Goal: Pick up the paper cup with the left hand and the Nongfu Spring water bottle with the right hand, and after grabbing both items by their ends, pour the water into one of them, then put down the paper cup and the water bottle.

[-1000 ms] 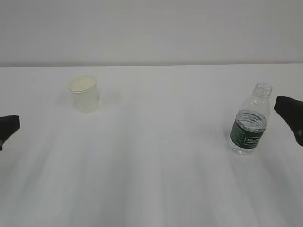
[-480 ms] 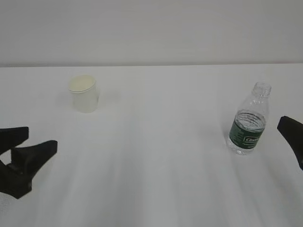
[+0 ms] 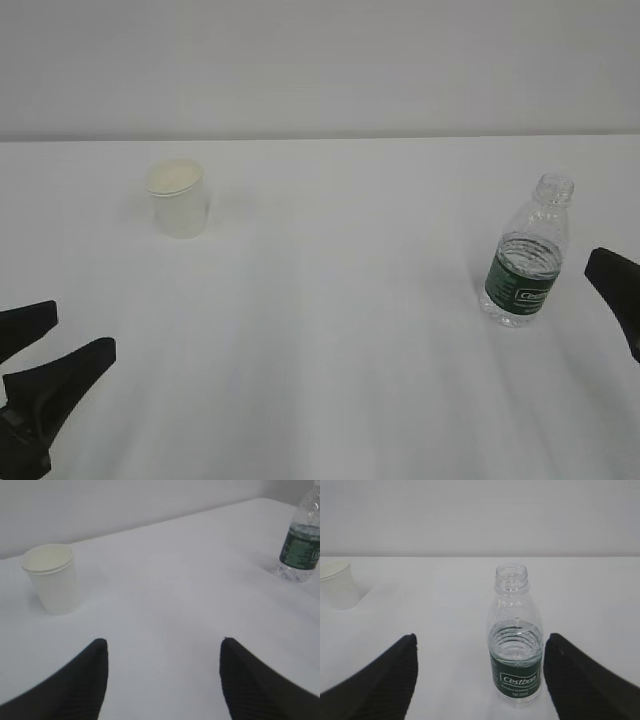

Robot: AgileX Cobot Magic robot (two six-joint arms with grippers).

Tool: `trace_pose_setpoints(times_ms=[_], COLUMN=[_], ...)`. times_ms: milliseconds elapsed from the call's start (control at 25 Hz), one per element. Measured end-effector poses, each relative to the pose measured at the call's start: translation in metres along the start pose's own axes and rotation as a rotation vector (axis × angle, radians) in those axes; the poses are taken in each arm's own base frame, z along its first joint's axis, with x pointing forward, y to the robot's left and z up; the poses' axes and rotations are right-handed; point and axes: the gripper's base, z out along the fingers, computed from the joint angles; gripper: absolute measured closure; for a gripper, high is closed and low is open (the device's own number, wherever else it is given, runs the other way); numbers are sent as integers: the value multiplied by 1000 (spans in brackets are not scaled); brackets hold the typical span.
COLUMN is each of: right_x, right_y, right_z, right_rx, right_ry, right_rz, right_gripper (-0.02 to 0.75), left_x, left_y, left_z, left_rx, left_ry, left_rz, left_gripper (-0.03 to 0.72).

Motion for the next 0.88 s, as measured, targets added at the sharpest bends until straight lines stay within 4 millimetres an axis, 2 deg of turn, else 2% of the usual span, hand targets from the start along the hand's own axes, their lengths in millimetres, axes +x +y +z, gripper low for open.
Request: trace_pose_setpoints(times_ms=[200,480,680,880], right_x=[9,19,18,16], right_y=[0,-1,-1,0], right_z=[8,18,20,20], right_rx=[2,2,0,-1], right_ry=[71,116,99,82], right_rz=[-1,-2,-5,-18], right_gripper=[150,150,150,150], left_x=[-2,2,24,43], left_y=[3,17,28,36], left_z=[0,6,16,36], left_rx=[-32,-199,-330,-392], left_ry=[-32,-52,76,197], left_rz=[-3,20,34,52], left_gripper=[193,200,211,293])
